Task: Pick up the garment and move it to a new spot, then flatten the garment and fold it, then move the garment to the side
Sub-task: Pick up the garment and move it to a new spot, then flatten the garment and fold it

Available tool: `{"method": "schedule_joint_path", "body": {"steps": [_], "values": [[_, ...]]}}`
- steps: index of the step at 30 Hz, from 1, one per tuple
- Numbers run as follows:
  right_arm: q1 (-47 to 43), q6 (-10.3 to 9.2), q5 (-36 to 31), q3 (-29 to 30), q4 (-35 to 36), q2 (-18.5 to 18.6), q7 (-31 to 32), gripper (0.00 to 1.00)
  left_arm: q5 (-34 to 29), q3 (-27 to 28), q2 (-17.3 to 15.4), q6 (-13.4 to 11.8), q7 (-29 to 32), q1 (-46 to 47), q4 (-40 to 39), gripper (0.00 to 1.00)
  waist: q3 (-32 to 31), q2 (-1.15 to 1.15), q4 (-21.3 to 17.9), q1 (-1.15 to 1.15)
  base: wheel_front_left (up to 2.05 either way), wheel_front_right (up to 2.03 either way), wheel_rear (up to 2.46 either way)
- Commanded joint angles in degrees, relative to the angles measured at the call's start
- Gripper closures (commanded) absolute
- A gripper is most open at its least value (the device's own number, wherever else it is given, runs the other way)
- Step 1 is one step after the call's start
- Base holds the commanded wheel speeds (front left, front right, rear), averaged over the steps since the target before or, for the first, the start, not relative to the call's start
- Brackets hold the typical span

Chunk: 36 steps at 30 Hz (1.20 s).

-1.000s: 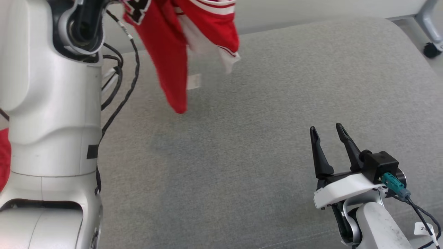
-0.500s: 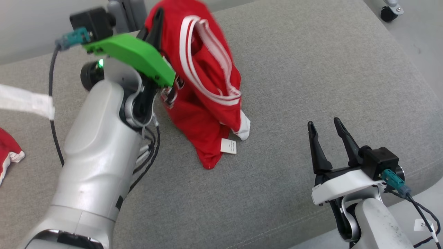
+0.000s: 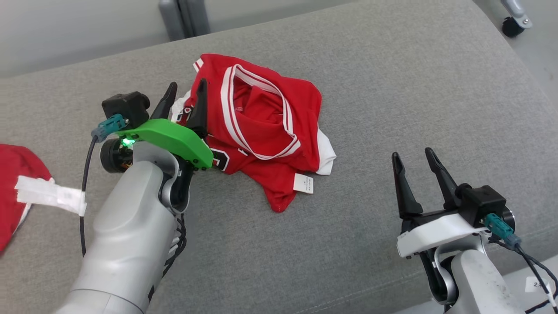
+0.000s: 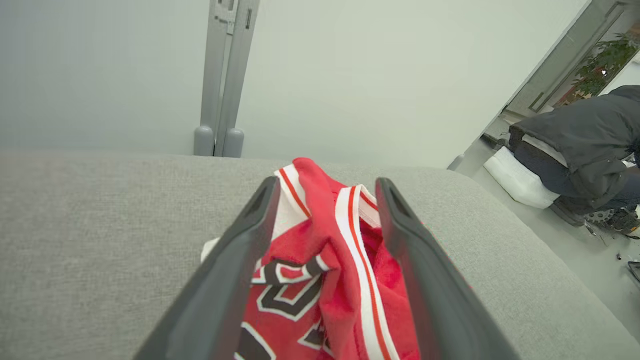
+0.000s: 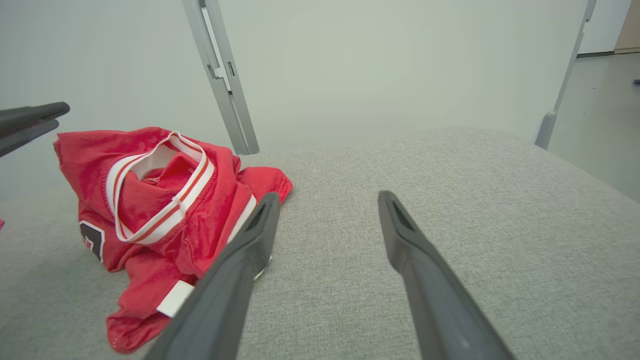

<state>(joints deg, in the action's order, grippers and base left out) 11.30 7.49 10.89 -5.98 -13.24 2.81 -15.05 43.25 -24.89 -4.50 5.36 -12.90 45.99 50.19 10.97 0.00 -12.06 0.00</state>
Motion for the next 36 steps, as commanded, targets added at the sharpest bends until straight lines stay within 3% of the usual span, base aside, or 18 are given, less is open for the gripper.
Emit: {"method": "schedule_joint_path", "body": {"steps": [1,6,13,22,36], "values": [[-0.7,0.01,-0.4,0.8,0.1,0.2,-0.2,0.00,-1.5,-0.1,-1.0,0.1,-1.3,-1.9,-1.1,0.00,-2.2,0.00,2.9,0.00,0.00,0.00,0.00],[-2.2,0.01,-1.8,3.3,0.6,0.2,-0.2,0.00,-10.1,1.9,-3.0,-3.5,-2.3,-8.3,-12.0,0.00,-4.0,0.00,7.2,0.00,0.00,0.00,0.00],[-3.1,0.01,-4.1,5.5,0.6,0.1,-0.2,0.00,-20.1,9.7,-4.4,-5.8,-2.2,-25.0,-27.4,0.00,-5.9,0.00,11.0,0.00,0.00,0.00,0.00],[-4.4,0.01,-6.3,8.3,-0.9,0.2,-0.2,0.00,-26.5,17.1,-3.5,-3.7,-2.2,-39.1,-33.5,0.00,-7.3,0.00,13.6,0.00,0.00,0.00,0.00],[-5.8,0.01,-4.6,8.9,-2.3,0.2,-0.2,0.00,-29.4,23.2,0.2,-0.1,-2.3,-43.9,-35.4,0.00,-7.8,0.00,13.6,0.00,0.00,0.00,0.00]]}}
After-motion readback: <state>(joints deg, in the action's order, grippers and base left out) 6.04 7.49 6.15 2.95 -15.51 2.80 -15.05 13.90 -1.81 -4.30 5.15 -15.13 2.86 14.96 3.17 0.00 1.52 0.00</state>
